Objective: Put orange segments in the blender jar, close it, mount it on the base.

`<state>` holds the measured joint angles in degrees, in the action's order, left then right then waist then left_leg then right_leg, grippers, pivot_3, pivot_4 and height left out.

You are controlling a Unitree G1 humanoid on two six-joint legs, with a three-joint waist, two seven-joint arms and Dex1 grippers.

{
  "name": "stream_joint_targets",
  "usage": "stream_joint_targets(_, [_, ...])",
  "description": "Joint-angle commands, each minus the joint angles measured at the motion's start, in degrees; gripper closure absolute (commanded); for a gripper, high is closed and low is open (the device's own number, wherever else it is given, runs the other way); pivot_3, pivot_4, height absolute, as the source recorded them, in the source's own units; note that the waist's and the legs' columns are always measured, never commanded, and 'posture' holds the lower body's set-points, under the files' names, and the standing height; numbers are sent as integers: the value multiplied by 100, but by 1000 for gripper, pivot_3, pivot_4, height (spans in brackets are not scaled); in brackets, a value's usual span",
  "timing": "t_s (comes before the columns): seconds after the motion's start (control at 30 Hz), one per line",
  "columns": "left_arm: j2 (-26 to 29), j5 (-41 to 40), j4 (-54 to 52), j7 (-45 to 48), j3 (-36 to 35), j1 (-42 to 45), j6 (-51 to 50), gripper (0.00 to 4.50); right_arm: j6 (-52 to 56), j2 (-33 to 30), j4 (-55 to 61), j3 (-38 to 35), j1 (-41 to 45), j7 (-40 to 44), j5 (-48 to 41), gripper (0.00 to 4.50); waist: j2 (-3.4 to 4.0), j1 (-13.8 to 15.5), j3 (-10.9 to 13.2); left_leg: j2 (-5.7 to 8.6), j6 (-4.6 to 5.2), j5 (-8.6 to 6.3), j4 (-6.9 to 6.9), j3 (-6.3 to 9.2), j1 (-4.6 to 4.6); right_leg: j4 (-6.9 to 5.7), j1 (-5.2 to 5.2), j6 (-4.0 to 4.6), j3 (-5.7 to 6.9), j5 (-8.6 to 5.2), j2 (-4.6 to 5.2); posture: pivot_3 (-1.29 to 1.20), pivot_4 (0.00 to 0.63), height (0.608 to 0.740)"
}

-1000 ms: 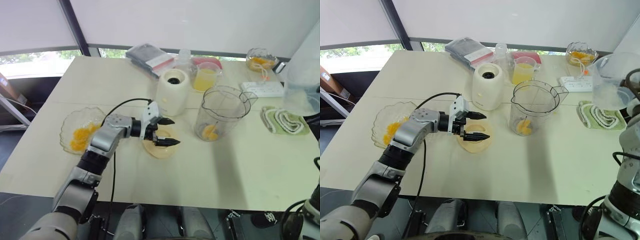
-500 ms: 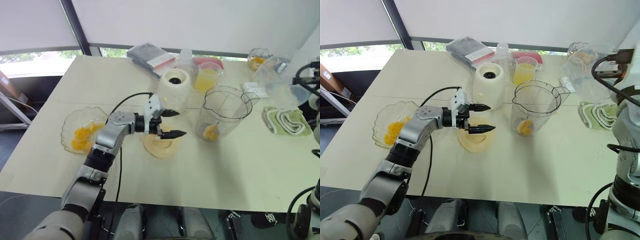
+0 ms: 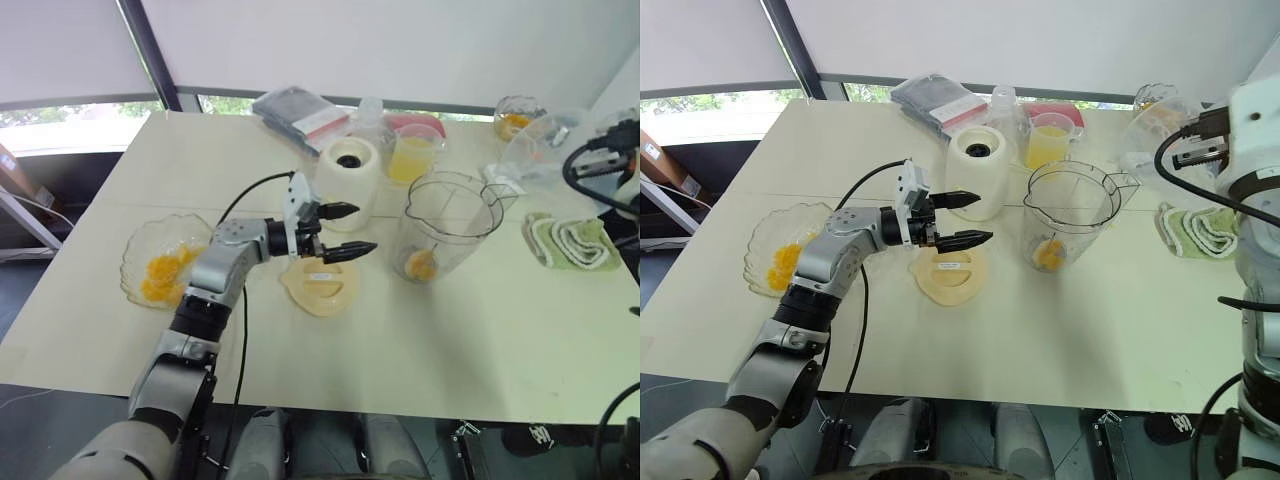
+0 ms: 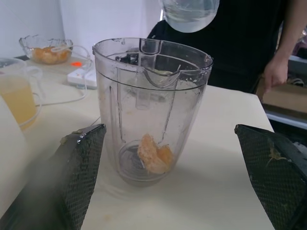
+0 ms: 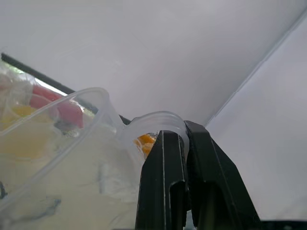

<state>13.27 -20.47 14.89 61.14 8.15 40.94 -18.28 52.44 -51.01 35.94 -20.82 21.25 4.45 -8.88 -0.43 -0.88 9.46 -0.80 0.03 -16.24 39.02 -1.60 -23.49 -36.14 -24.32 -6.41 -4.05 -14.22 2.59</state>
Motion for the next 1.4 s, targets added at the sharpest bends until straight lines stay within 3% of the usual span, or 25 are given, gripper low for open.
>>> stream_joint_targets(0.03, [-32, -83, -122, 2, -84, 183, 57, 0, -195, -164, 253, -77, 54, 127, 282, 4447, 0, 4, 0, 0, 0, 0, 0, 0, 0, 0, 0, 0, 0, 0, 0, 0, 150, 740])
stream_joint_targets(0.5, [-70, -98, -114, -57, -118, 231, 50, 0, -761, -560, 283, 261, -150, 812, 1056, 4447, -2, 7, 1, 1, 0, 0, 0, -1, 0, 1, 0, 0, 0, 0, 1, 0, 150, 740])
stream_joint_targets(1.4, [-7, 7, -95, 14, -35, 140, 153, 0, -1516, -347, 125, 379, -413, 1466, 1952, 4447, -3, 11, 2, 4, 0, 0, 1, -1, 0, 0, 0, -2, 0, 1, 0, 0, 150, 740])
